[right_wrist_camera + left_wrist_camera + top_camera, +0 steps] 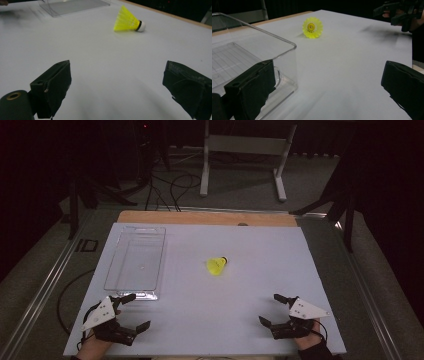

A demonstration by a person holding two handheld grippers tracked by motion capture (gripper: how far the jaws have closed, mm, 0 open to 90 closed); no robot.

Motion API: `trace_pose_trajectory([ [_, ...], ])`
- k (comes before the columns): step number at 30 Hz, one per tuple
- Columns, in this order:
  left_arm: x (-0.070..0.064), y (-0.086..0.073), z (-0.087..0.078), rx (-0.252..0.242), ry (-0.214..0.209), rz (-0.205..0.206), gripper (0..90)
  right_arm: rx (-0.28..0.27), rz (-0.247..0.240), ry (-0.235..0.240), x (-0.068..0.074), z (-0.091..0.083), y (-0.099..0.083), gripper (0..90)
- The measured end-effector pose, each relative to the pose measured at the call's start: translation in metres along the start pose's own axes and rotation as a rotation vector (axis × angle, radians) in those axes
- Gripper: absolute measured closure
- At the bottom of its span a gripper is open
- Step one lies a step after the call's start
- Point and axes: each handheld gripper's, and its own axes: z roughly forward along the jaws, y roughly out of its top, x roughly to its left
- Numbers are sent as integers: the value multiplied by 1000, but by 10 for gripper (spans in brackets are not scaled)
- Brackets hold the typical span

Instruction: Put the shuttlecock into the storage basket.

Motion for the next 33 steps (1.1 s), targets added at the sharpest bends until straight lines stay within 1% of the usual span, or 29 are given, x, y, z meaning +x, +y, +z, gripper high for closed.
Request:
trace_pose_trajectory([
  [2, 0, 0, 0, 1, 3, -1, 0, -4, -7, -8, 0, -1, 0, 86],
  [6, 0, 0, 2, 7, -2, 6, 0, -8, -4, -15, -1, -3, 0, 87],
  [8, 0, -1, 2, 7, -3, 6, 0, -5, -7, -12, 0, -2, 0, 87],
  [14, 0, 0, 3, 13, -4, -10, 0, -3, -6, -7, 0, -1, 0, 87],
  [17, -1, 4, 0, -1, 5, -16, 0, -5, -8, -8, 0, -1, 1, 87],
  [18, 0, 6, -1, -5, 3, -29, 0, -5, -12, -9, 0, -1, 1, 87],
  [21, 0, 8, -3, -1, 4, -31, 0, -7, -10, -14, 1, -1, 1, 87],
  [23, 0, 9, -4, -3, -3, -35, 0, -10, -11, -15, 1, -2, 2, 87],
  [26, 0, 11, -3, 13, -9, -43, 0, -13, -10, -22, 2, -2, 3, 87],
  [27, 0, 13, -3, 18, -4, -43, 0, -13, -10, -22, 2, -2, 3, 87],
  [30, 0, 20, -3, 29, -22, -58, 0, -13, -10, -20, 2, -2, 3, 87],
  [33, -2, 29, -2, 43, -33, -48, 0, -12, -12, -21, 2, -2, 3, 87],
])
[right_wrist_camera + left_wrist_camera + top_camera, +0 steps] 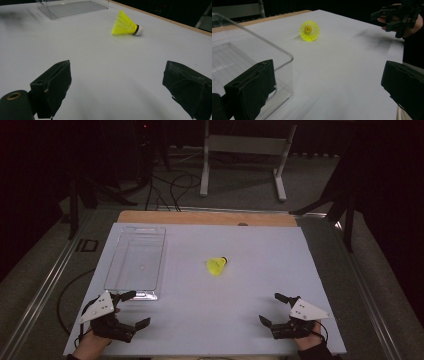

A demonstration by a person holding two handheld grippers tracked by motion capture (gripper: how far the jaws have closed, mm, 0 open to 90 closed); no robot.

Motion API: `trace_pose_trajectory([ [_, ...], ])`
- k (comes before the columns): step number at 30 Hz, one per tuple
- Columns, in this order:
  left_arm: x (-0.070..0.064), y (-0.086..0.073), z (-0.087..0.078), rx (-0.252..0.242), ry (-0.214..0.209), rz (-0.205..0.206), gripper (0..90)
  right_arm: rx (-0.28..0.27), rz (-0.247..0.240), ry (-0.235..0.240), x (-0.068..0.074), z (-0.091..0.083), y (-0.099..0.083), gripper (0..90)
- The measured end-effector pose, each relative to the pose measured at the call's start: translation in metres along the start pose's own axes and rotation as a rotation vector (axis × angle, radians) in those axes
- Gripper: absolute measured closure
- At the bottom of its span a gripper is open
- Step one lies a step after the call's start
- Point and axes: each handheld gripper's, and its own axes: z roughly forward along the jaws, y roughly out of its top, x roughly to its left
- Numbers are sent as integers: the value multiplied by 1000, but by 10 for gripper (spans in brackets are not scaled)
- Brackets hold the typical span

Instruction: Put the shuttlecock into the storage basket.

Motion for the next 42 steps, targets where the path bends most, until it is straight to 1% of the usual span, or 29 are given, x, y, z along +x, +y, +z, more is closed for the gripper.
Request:
trace_pose_trajectory([
  [1, 0, 0, 0, 0, 0, 0, 0, 0, 0, 0, 0, 0, 0, 87],
  [2, -1, 6, 0, 7, -11, 10, 0, -2, 1, -1, 0, 0, 0, 87],
  [6, -2, 16, 1, 34, -14, 33, 0, -4, -2, -1, 1, 0, 1, 87],
  [8, -3, 21, 1, 61, -21, 35, 0, -4, 1, 1, 1, 0, 1, 87],
  [10, -4, 27, 1, 85, -21, 45, 0, -4, 5, 3, 1, 0, 1, 87],
  [11, -4, 30, 1, 105, -26, 45, 0, -2, 5, 2, 1, 0, 2, 87],
  [13, -4, 35, 1, 120, -28, 52, 0, -4, 7, 4, 1, 0, 2, 87],
  [15, -4, 39, 2, 147, -33, 54, 0, -6, 4, 1, 1, 0, 2, 87],
  [17, -5, 43, 3, 171, -36, 69, 0, -8, 6, 2, 1, 0, 2, 87],
  [19, -6, 46, 5, 198, -44, 75, 0, -8, 8, 4, 1, 0, 2, 87],
  [20, -7, 48, 7, 209, -41, 81, 0, -7, 7, 3, 1, 0, 2, 87],
  [24, -8, 53, 12, 261, -62, 91, 0, -9, 6, 5, 1, 0, 2, 87],
  [26, -10, 55, 16, 288, -67, 109, 0, -9, 6, 2, 1, 0, 2, 87],
  [29, -11, 59, 21, 329, -77, 121, 0, -11, 7, -1, 1, -1, 2, 87],
  [32, -11, 62, 25, 355, -88, 124, 0, -12, 4, 2, 1, -1, 2, 87],
  [34, -12, 63, 28, 382, -89, 136, 0, -11, 4, 2, 1, -1, 2, 87],
  [38, -16, 66, 35, 446, -107, 149, 0, -10, 3, 3, 1, -1, 2, 87],
  [39, -17, 67, 36, 458, -104, 153, 0, -10, 5, 4, 1, -1, 2, 87],
  [42, -18, 70, 41, 491, -112, 158, 0, -8, 9, 5, 2, -1, 2, 87],
])
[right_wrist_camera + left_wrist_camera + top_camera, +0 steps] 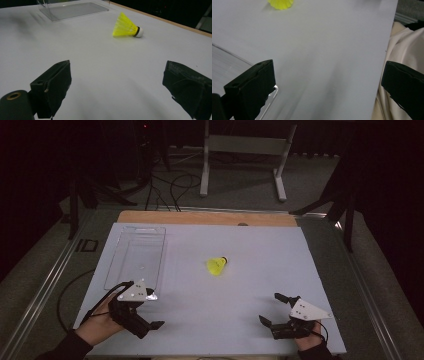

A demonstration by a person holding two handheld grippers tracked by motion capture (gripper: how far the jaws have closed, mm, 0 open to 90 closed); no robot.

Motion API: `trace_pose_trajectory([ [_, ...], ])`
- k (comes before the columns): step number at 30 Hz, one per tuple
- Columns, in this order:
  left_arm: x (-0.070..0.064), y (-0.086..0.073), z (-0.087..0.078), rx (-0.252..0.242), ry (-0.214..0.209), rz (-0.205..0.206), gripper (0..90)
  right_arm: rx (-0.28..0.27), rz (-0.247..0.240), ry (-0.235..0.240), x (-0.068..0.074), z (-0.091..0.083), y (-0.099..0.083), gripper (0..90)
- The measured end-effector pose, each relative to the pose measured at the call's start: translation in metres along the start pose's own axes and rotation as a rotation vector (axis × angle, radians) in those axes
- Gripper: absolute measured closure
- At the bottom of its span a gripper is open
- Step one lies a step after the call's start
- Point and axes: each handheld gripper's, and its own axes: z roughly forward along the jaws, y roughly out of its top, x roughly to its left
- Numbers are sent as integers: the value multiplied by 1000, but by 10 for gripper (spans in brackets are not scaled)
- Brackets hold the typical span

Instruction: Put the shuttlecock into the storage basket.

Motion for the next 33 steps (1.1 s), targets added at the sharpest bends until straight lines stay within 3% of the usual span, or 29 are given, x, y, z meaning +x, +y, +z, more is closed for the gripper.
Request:
trace_pose_trajectory([
  [9, 0, 19, 9, 74, -29, 43, 0, 5, -2, 2, 0, 0, 0, 87],
  [23, 2, 42, 25, 195, -75, 70, 0, 7, -7, 4, 1, 0, 0, 87],
  [33, 3, 59, 35, 248, -97, 89, 0, 7, -5, 11, 0, 1, 0, 87],
])
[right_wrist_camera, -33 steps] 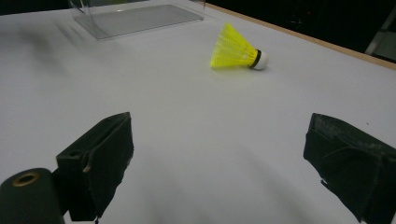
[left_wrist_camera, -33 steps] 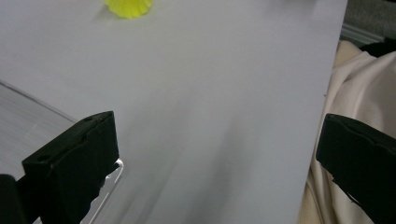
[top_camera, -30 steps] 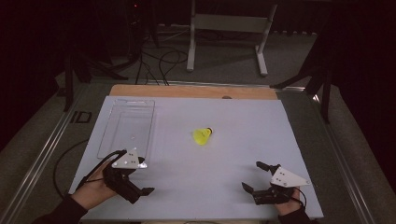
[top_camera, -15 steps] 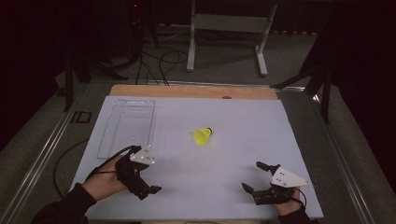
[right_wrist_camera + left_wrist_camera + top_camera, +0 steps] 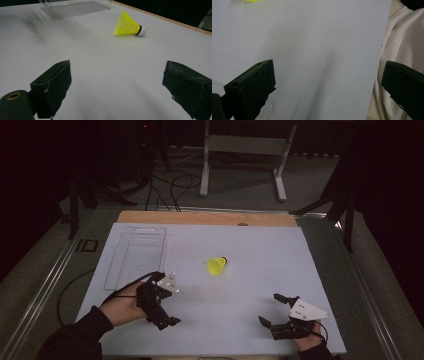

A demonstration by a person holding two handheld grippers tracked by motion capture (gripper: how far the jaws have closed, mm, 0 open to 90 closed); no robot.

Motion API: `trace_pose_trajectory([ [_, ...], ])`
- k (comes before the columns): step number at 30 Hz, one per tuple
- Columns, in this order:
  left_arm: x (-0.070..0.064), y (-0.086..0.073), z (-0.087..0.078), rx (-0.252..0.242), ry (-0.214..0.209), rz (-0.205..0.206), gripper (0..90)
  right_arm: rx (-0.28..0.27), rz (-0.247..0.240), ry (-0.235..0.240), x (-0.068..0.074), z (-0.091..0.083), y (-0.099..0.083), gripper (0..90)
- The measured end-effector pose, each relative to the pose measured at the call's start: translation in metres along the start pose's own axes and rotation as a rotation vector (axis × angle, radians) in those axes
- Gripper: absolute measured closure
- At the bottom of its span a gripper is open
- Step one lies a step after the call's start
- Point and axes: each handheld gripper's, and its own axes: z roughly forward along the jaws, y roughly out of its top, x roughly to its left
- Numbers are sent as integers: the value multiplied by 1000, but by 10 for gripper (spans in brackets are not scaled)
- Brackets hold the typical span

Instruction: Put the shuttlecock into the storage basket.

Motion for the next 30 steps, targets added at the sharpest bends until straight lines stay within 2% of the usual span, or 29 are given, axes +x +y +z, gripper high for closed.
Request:
trace_pose_trajectory([
  [3, 2, 4, 1, 8, -10, -2, 0, 0, 0, 2, 0, 0, 0, 87],
  [6, 3, 11, 4, 33, -1, 4, 0, 0, -1, 3, 0, 0, 0, 87],
  [12, 5, 23, 8, 38, 16, 18, 0, -1, -1, -7, 0, -1, 0, 87],
  [13, 6, 26, 9, 51, 18, 24, 0, 1, -2, -10, 0, -1, 0, 87],
  [16, 7, 30, 10, 57, 14, 18, 0, 0, -2, -9, 0, -1, 0, 87],
  [17, 8, 33, 11, 59, 6, 3, 0, 0, -2, -7, 0, -1, 0, 87],
  [20, 10, 36, 13, 69, -5, -7, 0, -1, -6, -7, 0, -1, 0, 87],
  [22, 17, 40, 16, 69, -26, -63, 0, -1, -6, -7, 0, -1, 0, 87],
  [28, 24, 47, 24, 92, 21, -81, 0, 1, -1, 3, 0, 0, 0, 87],
  [30, 27, 51, 27, 89, 20, -101, 0, 3, -1, 7, 0, 0, 0, 87],
])
